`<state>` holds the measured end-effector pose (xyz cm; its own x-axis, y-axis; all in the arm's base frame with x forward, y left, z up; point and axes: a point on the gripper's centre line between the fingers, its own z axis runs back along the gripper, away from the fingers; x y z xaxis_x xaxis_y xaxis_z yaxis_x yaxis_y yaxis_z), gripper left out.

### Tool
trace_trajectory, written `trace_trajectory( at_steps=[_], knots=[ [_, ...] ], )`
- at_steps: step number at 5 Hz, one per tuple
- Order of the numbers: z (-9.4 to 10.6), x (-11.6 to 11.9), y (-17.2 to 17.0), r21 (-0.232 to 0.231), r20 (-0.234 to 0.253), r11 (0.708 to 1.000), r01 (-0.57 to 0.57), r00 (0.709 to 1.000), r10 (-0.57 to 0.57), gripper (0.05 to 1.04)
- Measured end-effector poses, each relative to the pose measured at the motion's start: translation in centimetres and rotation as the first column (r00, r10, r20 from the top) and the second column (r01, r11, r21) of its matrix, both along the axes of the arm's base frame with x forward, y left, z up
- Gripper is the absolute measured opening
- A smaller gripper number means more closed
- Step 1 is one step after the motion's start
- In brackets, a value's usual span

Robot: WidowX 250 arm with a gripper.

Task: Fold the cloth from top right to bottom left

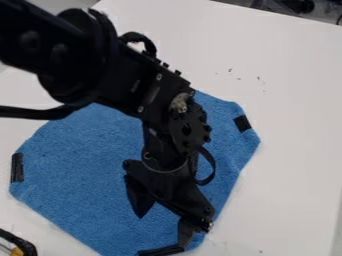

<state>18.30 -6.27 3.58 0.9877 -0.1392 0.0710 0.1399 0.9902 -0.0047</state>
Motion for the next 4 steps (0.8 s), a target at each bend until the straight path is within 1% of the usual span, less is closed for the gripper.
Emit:
trace_trajectory(
  at_steps=[1,2,3,4],
  knots=[
    [-0.4,-0.2,0.0,0.002,-0.016,1.000,0.001,1.000,-0.001,1.001],
    [-1.3,2.2,-1.1,-0.018,-0.004,0.998,0.054,0.999,-0.054,1.001],
    [-1.5,5.6,-1.9,-0.016,0.007,0.995,0.103,0.995,-0.103,1.001],
    [-0.9,10.5,-2.6,0.008,0.026,0.990,0.140,0.990,-0.140,1.001]
  ],
)
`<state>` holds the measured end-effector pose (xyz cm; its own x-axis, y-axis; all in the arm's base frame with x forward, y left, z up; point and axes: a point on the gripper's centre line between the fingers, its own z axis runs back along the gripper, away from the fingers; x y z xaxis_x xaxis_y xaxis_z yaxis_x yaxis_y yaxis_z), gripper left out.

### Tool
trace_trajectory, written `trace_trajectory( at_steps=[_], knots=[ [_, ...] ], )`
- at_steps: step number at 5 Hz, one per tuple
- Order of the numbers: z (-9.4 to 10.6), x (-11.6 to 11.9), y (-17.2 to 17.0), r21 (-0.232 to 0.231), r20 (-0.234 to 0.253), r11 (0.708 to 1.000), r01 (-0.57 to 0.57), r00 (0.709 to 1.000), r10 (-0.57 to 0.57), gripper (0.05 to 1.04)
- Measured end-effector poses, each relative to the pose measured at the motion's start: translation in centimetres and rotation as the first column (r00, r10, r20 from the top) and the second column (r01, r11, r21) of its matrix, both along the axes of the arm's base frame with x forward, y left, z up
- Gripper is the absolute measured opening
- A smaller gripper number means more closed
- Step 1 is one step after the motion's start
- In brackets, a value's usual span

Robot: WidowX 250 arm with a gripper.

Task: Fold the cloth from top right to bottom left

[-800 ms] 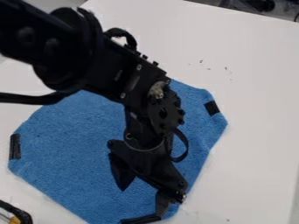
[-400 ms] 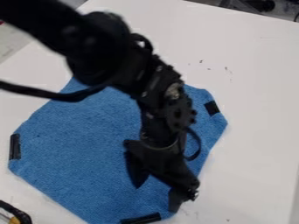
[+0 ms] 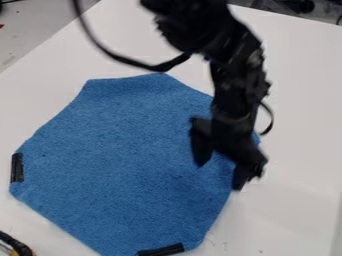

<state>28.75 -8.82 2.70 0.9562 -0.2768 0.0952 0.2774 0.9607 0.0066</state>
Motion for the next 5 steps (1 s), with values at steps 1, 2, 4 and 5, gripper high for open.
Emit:
trace_trajectory(
  at_steps=[1,2,4,5],
  knots=[
    [1.1,4.3,-1.1,-0.016,0.059,1.000,0.011,0.998,-0.010,1.001],
    [1.8,6.9,-1.8,-0.044,0.131,0.997,-0.056,0.989,0.061,1.001],
    [0.1,8.8,-1.9,-0.099,0.161,0.983,-0.156,0.972,0.171,1.001],
    [-1.1,9.0,-1.6,-0.080,0.158,0.979,-0.185,0.968,0.196,1.001]
  ],
)
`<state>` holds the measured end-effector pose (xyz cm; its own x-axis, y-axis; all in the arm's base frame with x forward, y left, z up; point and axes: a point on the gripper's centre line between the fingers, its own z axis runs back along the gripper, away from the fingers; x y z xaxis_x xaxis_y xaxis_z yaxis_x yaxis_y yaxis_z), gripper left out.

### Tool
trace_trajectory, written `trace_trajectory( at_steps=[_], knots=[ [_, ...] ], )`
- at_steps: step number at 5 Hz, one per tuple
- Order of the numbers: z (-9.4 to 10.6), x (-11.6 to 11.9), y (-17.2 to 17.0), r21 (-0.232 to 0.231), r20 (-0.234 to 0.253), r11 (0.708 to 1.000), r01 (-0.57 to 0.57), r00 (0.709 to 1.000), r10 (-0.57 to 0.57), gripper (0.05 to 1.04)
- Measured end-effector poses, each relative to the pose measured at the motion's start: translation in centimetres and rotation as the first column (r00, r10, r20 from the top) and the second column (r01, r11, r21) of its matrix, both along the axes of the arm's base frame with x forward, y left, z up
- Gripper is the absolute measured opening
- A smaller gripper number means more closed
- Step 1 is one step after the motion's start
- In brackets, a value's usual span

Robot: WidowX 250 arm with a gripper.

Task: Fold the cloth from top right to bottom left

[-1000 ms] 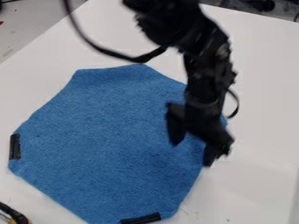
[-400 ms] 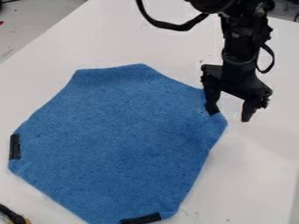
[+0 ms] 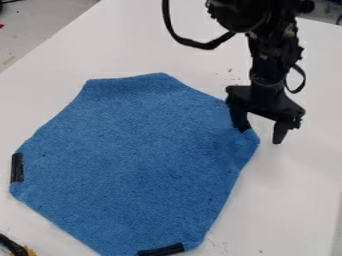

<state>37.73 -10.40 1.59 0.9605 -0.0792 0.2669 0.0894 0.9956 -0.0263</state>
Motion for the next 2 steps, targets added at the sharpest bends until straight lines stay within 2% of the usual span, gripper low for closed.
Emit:
trace_trajectory(
  at_steps=[1,2],
  knots=[
    [-0.43,0.63,0.30,0.032,-0.014,0.999,0.002,1.000,-0.002,1.001],
    [-0.87,0.82,0.28,0.041,-0.040,0.999,-0.001,0.999,0.002,0.964]
  ],
)
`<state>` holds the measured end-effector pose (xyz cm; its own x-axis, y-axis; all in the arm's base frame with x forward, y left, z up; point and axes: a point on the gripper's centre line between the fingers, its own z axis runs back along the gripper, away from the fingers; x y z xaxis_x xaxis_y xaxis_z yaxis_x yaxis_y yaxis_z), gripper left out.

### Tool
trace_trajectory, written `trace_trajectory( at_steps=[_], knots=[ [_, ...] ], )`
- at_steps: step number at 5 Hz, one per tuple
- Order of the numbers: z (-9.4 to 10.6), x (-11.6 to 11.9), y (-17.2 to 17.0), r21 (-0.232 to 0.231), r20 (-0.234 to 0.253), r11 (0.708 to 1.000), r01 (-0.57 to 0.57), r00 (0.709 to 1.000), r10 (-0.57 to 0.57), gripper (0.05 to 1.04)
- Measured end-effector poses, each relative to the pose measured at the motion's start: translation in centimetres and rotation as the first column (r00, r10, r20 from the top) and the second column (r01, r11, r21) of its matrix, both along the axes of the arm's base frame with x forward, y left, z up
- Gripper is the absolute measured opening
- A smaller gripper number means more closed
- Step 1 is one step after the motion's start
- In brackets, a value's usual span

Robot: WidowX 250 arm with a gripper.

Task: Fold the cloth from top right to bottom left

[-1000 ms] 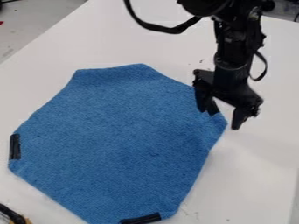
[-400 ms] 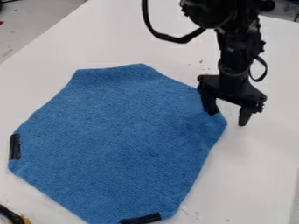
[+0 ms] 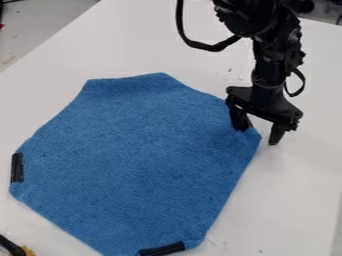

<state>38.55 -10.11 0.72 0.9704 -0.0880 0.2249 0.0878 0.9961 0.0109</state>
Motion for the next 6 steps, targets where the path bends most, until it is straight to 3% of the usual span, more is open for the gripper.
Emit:
trace_trajectory(
  at_steps=[1,2,3,4,5,6],
  knots=[
    [-0.4,-0.3,-0.5,0.009,-0.059,1.000,0.002,0.998,-0.001,0.708],
    [-0.7,-0.8,-1.0,0.001,-0.083,1.000,0.005,0.997,-0.005,0.436],
    [-0.6,-1.3,-0.7,0.005,-0.080,1.000,0.007,0.997,-0.006,0.249],
    [0.1,-2.6,-0.6,0.049,-0.088,0.998,-0.029,0.996,0.033,0.124],
    [4.8,-4.2,0.6,0.117,-0.017,0.990,-0.075,0.997,0.077,0.065],
    [8.9,-6.8,3.9,0.145,0.014,0.970,-0.195,0.981,0.195,0.060]
  ],
)
